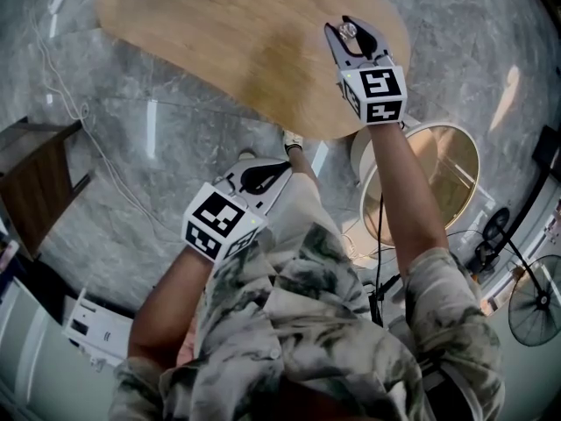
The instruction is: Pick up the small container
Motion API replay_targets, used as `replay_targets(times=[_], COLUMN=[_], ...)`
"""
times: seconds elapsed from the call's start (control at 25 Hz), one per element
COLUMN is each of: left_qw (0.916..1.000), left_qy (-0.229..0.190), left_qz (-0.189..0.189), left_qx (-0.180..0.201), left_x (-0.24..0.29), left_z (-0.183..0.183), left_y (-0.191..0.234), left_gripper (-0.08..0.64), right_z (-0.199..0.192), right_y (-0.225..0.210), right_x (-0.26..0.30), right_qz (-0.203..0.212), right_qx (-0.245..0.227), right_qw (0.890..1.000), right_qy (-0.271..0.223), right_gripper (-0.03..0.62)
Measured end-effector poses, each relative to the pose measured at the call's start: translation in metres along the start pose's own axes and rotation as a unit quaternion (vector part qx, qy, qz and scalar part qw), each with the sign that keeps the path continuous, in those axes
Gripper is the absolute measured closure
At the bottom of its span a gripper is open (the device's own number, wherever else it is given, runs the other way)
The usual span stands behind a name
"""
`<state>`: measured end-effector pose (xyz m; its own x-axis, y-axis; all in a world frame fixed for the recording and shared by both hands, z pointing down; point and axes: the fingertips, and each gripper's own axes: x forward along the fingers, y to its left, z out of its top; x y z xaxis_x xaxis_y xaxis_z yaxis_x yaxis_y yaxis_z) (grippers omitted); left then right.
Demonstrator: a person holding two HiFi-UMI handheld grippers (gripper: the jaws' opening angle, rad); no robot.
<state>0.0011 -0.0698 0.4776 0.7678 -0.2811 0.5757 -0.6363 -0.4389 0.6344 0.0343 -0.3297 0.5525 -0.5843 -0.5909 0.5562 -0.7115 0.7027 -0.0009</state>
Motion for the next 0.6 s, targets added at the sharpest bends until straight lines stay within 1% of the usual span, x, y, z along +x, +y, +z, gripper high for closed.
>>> replay_targets(times=[0.24,0.6], left_qw=[1.0000,0.9999], left_qy=[-0.007,-0.013], left_qz=[0.000,-0.006], left_qx=[0.001,0.003], left_x=[-0.006,-0.017], left_z=[0.003,0.004], left_y=[-0.008,-0.010], left_gripper=[0.538,0.538], right_z=[0.029,0.071], right_y=[0.008,0.029], right_x=[-0.022,-0.045], right_qz=[0.014,0.036], right_qx=[-0.010,-0.017], right_qw=[1.000,0.999], right_qy=[-0.007,-0.013], right_gripper=[0.443,0.443])
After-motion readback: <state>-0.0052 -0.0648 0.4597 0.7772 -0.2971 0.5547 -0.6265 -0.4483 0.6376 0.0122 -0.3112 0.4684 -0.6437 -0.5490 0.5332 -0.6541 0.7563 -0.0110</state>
